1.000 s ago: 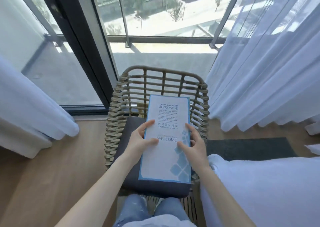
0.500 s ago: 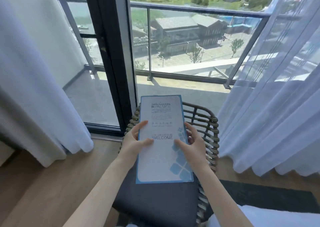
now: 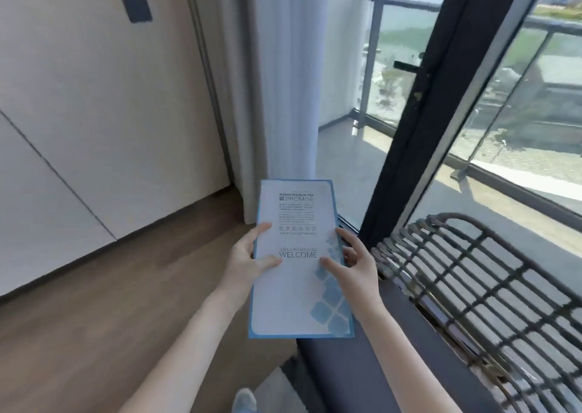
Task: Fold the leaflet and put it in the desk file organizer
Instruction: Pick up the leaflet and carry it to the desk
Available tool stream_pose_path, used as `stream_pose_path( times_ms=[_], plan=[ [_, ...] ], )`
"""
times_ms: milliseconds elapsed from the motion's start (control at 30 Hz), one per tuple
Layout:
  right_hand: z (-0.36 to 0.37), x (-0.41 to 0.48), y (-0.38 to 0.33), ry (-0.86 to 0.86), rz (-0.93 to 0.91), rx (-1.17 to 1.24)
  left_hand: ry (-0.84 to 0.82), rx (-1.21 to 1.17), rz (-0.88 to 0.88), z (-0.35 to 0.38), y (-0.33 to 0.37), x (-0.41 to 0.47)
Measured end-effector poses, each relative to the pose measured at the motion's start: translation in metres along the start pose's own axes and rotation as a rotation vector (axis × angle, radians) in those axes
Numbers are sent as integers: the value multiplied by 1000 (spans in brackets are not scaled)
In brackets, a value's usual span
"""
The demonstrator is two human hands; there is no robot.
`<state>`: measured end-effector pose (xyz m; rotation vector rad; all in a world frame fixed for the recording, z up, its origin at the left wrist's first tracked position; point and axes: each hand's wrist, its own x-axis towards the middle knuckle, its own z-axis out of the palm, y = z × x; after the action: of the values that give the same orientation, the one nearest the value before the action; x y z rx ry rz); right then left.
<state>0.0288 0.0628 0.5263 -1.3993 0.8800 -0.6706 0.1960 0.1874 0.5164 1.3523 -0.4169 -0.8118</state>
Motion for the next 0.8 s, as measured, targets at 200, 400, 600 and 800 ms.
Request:
stream_pose_path(
  times_ms=[200, 400, 600, 800],
  plan=[
    [115, 19, -10, -300, 7, -3, 312, -26, 41, -100, 25, -23],
    [238, 27, -17, -495, -15, -49, 529, -88, 75, -205, 39, -32],
    [361, 29, -20, -627, -39, -107, 641, -107, 129, -313, 55, -37],
    [509, -2, -22, -898, -58, -167, 899, -175, 161, -432, 69, -81]
  ],
)
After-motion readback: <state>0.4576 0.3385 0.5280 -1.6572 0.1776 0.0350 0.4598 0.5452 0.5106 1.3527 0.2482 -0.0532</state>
